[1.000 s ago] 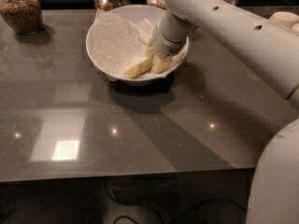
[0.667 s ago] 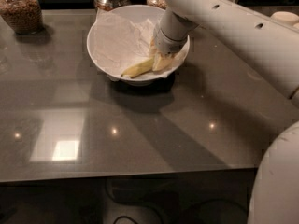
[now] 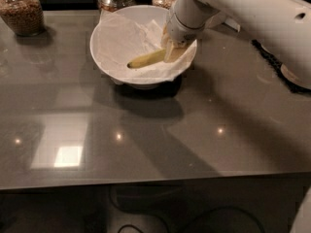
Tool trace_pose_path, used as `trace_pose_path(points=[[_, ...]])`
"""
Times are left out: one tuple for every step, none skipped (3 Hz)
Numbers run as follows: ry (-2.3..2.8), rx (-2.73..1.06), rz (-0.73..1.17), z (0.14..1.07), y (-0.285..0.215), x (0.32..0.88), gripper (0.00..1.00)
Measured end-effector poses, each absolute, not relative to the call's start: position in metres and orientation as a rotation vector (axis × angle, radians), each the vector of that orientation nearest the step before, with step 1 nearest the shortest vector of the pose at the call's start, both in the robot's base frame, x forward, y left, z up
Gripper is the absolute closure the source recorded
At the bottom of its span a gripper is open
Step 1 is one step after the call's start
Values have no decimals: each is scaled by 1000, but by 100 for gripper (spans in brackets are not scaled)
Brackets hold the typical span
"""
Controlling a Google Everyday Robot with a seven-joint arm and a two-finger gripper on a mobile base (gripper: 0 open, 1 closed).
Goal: Pick banana from white bowl
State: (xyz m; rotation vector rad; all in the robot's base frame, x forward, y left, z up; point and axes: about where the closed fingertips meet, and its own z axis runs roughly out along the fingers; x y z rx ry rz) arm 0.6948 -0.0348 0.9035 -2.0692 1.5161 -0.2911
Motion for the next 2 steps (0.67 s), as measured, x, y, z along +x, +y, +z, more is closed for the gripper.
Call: trace_pose_path(points=[[1494, -2012, -320, 942, -45, 683, 100], [1444, -1930, -266, 978, -58, 654, 100]])
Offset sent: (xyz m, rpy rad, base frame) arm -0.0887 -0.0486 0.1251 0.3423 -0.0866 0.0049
